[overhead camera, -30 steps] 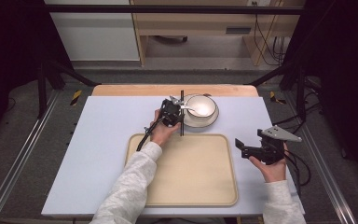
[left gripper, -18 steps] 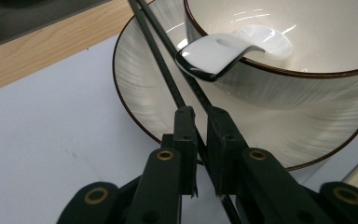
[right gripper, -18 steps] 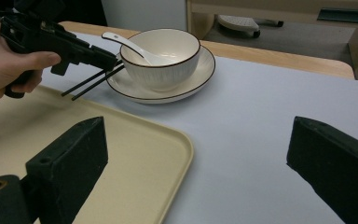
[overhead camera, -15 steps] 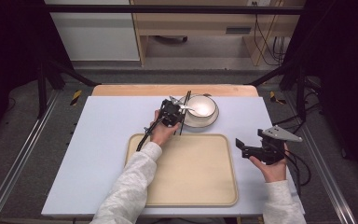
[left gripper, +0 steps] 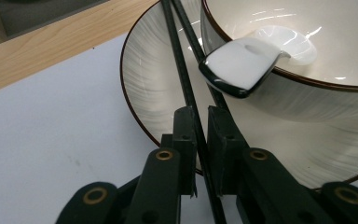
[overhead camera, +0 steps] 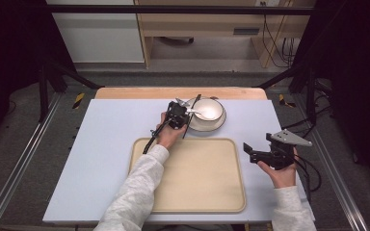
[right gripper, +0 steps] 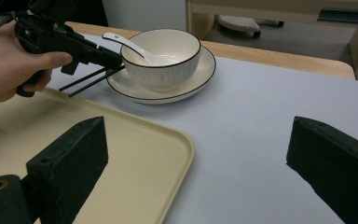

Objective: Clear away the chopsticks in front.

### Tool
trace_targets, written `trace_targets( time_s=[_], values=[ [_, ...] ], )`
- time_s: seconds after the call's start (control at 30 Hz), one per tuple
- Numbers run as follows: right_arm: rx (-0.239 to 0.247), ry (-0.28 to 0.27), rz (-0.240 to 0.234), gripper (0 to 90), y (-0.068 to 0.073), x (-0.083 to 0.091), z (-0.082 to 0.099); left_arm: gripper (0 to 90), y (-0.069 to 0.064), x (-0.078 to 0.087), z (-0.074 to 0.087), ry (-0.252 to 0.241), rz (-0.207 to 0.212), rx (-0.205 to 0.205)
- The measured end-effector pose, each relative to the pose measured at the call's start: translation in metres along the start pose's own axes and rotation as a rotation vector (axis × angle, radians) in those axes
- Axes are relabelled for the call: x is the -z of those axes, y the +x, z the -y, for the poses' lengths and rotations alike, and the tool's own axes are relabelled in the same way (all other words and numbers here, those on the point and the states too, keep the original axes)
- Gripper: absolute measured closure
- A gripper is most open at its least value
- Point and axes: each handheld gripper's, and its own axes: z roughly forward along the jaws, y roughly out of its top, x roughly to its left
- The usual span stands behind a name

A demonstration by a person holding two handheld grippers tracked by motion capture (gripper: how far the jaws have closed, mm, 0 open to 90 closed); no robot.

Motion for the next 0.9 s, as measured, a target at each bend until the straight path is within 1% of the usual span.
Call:
trace_targets(
  time_s=[0.03, 0.07, 0.13, 0.17, 0.33, 0.43, 0.5, 0.57, 0.6, 0.73, 0.77, 0.8, 0.83, 0.9],
  values=[
    [-0.003, -0.001, -0.001, 5.6, 0.0, 0.0, 0.0, 83.4, 0.0, 0.0, 0.0, 0.001, -0.011, 0.001],
    [-0.003, -0.001, -0.001, 5.6, 0.0, 0.0, 0.0, 84.2, 0.0, 0.0, 0.0, 0.001, -0.011, 0.001],
    [0.004, 0.001, -0.001, 5.6, 0.0, 0.0, 0.0, 84.8, 0.001, 0.0, 0.0, -0.004, -0.017, 0.013],
    [-0.001, 0.0, -0.001, 5.6, 0.0, 0.0, 0.0, 85.1, 0.001, 0.0, 0.0, -0.006, -0.025, 0.013],
    [0.0, -0.001, 0.001, 5.7, 0.0, 0.0, 0.0, 85.5, 0.002, 0.002, 0.0, -0.006, -0.026, 0.009],
    [0.001, 0.0, 0.003, 5.7, 0.0, 0.0, 0.0, 85.6, 0.003, 0.007, 0.0, -0.013, -0.02, 0.021],
    [0.001, -0.001, 0.003, 5.7, 0.0, 0.0, 0.0, 85.6, 0.003, 0.011, 0.0, -0.016, -0.026, 0.016],
    [-0.001, -0.002, 0.004, 5.7, -0.001, 0.001, 0.0, 85.7, 0.005, 0.016, 0.0, -0.026, -0.023, 0.02],
    [0.0, -0.002, 0.004, 5.7, -0.001, 0.001, 0.0, 85.7, 0.006, 0.019, 0.001, -0.026, -0.03, 0.014],
    [-0.001, -0.001, 0.003, 5.7, 0.0, 0.001, 0.0, 85.7, 0.012, 0.03, 0.004, -0.031, -0.039, 0.017],
    [0.001, -0.001, 0.003, 5.7, 0.0, 0.001, 0.0, 85.7, 0.013, 0.033, 0.005, -0.038, -0.04, 0.026],
    [0.002, -0.001, 0.004, 5.7, 0.0, 0.001, 0.0, 85.7, 0.013, 0.033, 0.005, -0.038, -0.04, 0.026],
    [0.0, 0.0, 0.005, 5.7, 0.0, 0.001, 0.0, 85.7, 0.015, 0.04, 0.008, -0.041, -0.048, 0.022],
    [0.003, 0.0, 0.006, 5.7, 0.0, 0.001, 0.0, 85.7, 0.018, 0.046, 0.011, -0.041, -0.051, 0.016]
  ],
)
